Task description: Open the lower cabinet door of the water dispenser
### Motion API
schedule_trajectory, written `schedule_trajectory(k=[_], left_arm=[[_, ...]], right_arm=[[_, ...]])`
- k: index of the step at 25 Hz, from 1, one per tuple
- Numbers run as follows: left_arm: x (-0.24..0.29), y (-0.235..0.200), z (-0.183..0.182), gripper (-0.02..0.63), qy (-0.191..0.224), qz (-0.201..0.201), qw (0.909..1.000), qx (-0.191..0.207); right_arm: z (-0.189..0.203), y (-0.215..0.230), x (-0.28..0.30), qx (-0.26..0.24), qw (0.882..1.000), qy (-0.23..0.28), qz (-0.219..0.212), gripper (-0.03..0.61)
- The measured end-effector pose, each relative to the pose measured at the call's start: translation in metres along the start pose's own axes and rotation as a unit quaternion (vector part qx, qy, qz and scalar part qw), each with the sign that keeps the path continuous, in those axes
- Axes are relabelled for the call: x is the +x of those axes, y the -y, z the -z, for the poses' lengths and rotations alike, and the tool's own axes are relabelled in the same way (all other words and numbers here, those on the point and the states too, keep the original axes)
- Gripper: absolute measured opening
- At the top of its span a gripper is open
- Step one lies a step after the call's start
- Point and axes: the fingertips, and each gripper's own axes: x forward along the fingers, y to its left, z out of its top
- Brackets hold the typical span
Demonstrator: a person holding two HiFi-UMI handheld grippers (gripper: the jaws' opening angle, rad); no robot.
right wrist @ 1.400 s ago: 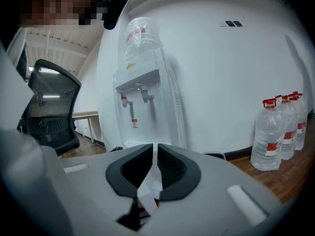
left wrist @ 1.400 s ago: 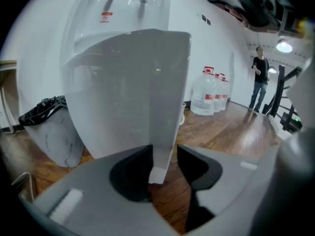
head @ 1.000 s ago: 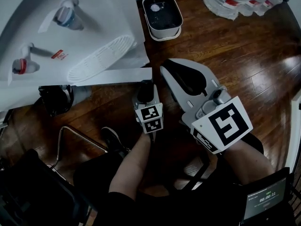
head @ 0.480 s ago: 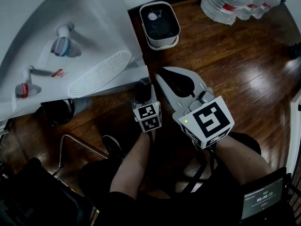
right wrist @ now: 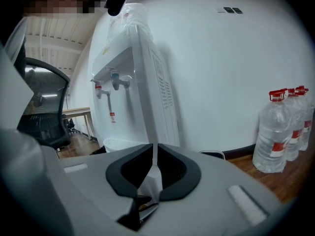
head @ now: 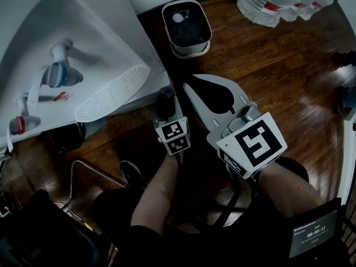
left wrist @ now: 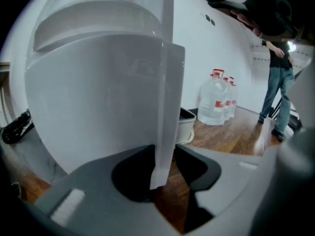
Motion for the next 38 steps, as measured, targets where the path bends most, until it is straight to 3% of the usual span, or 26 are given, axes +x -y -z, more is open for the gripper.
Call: schedule_trajectory(k=[7, 14, 17, 28, 38], left_arm=[[0.007, 0.006, 0.004, 0.153, 0.027, 0.001, 0.9993, 0.024], [0.006, 0.015, 0.033, 0.175, -0.025, 0.017, 0.9991, -0.030], [0.018, 0.018, 0.036, 0.175, -0.029, 0.025, 0.9990, -0.025], [0.052, 0.000, 0.003, 0.172, -0.015, 0.017, 0.9996, -0.017], [0.010, 0.012, -0.028, 0.189, 0.008, 0.028, 0.9986, -0.044]], right_arm=[[0.006, 0.015, 0.006, 0.021, 1.000, -0.007, -0.003, 0.032], [0.002, 0.013, 0.006, 0.026, 1.000, -0.004, -0.007, 0.032], [0.001, 0.017, 0.004, 0.025, 1.000, -0.002, -0.006, 0.032], [0.002, 0.023, -0.002, 0.038, 0.999, -0.006, -0.007, 0.032], [0.004, 0.024, -0.002, 0.034, 0.999, -0.011, 0.006, 0.032]])
